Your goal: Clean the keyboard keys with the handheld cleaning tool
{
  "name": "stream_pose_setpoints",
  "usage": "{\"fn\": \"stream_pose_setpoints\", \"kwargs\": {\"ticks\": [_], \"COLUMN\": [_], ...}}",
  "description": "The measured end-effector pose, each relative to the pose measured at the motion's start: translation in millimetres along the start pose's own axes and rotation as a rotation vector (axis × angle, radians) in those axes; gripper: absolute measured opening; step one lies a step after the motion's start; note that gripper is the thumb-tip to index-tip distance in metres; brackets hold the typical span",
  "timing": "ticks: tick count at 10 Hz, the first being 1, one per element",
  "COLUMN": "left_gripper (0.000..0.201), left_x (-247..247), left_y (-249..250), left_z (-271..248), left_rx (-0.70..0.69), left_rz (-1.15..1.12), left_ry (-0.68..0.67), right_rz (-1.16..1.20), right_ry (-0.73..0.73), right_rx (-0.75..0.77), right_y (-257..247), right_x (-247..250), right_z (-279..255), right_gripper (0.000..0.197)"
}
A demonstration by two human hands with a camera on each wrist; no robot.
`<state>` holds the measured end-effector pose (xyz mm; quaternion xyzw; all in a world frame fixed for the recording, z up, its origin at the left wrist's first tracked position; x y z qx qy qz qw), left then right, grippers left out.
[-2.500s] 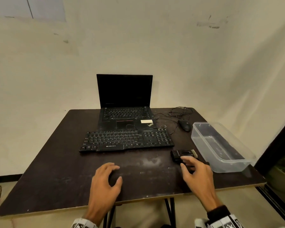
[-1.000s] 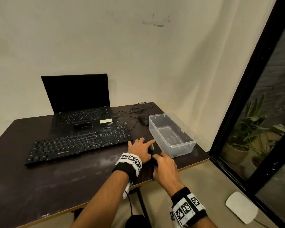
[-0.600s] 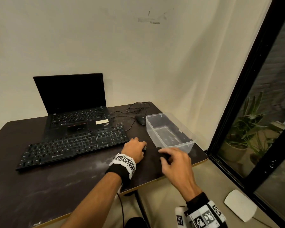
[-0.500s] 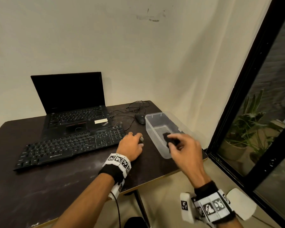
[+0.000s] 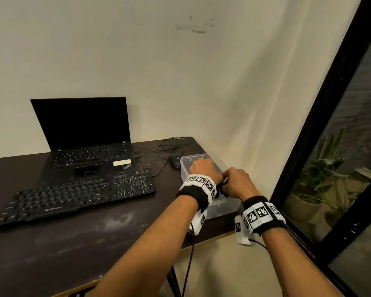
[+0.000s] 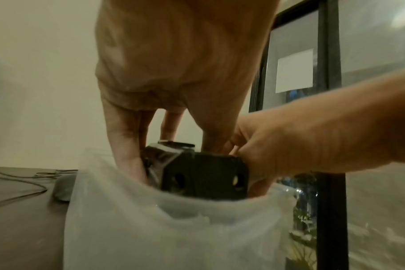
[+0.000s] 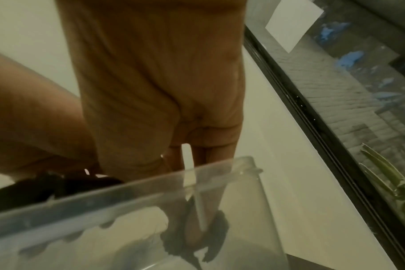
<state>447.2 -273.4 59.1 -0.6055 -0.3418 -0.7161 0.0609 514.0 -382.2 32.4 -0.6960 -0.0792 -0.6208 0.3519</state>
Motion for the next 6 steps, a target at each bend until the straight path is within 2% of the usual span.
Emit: {"fn": "stream_pose_setpoints", "kwargs": {"ticks": [2,4,5,6], "left_gripper": [0.038,0.027,0.026,0.037], "left_x": [-45,-55,-45,-25], "left_y": [-2,-5,-3,-4], "left_z": [17,12,5,-2], "left_rx": [0.041,-0.056,-0.099,-0.118], "left_rz": [0.149,0.192,0.197,0.177], "left_ry": [-0.108,-0.142,-0.149,-0.125], "right_rz": [-0.025,-0.06,-0.095,-0.107], "right_ry": [-0.067,-0.187,-0.179,-0.031], "right_rx": [0.006,0.032,0.04,0.024], "right_y": [9,7,3,3], "right_x": [-20,-20,-18,-9], "right_z": [9,13,9,4], "right_gripper": [0.021,0.026,0.025,0.028]}}
Point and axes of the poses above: each hand's wrist, its own z-axis towards the middle knuckle, its own x-axis out of the back of the hand, y = z × x, the point moved 3 cm from there along z, towards the middle knuckle, and after that the axes turned 2 degrees about x, right-handed, at the moved point
